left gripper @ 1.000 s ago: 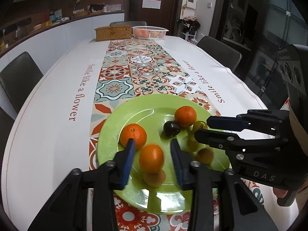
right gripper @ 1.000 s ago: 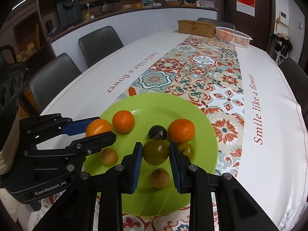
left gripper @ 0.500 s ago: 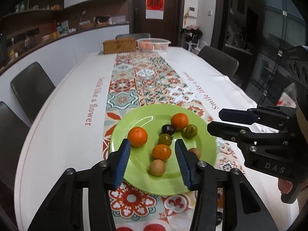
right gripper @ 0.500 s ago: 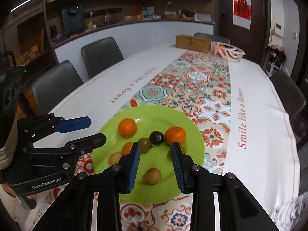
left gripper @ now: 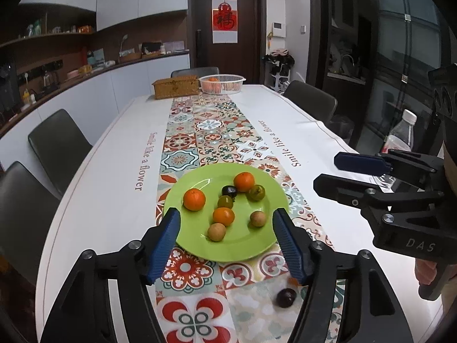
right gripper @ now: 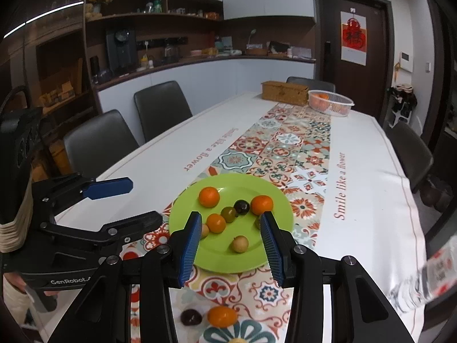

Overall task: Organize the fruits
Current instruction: 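Withdraw both grippers from the plate toward the last fruits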

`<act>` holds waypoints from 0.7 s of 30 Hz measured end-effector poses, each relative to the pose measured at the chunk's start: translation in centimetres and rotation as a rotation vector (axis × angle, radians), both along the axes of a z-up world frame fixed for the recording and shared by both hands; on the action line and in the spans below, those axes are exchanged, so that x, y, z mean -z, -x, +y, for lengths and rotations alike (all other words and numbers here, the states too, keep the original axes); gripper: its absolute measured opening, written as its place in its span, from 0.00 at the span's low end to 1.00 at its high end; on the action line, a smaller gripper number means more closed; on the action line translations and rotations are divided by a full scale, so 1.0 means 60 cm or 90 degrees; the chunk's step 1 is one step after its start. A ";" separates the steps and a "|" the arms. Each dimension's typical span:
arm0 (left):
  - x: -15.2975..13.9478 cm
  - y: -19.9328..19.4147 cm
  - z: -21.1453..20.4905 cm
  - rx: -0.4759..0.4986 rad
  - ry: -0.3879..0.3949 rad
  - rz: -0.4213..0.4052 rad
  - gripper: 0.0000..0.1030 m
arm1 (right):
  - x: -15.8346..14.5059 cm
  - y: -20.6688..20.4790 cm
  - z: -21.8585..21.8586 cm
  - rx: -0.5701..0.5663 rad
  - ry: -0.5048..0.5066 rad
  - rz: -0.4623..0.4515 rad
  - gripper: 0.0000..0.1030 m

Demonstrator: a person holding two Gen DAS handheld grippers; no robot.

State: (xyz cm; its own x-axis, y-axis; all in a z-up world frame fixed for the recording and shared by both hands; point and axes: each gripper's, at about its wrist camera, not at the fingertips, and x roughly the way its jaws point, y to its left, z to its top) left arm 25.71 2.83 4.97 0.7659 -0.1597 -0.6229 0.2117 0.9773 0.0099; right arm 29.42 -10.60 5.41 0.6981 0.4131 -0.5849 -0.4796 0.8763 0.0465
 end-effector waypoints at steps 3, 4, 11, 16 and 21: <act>-0.005 0.020 -0.006 -0.004 -0.008 -0.009 0.70 | -0.006 0.021 -0.010 0.006 -0.002 -0.013 0.49; -0.006 0.026 -0.009 -0.006 -0.010 -0.011 0.70 | -0.008 0.025 -0.012 0.006 -0.001 -0.015 0.49; -0.015 0.075 -0.022 -0.012 -0.022 -0.029 0.78 | -0.012 0.065 -0.026 0.010 -0.002 -0.023 0.49; -0.019 0.106 -0.029 -0.015 -0.028 -0.039 0.80 | -0.009 0.089 -0.033 0.011 -0.004 -0.027 0.58; -0.018 0.141 -0.039 -0.012 -0.035 -0.053 0.80 | -0.004 0.118 -0.042 0.010 0.003 -0.036 0.58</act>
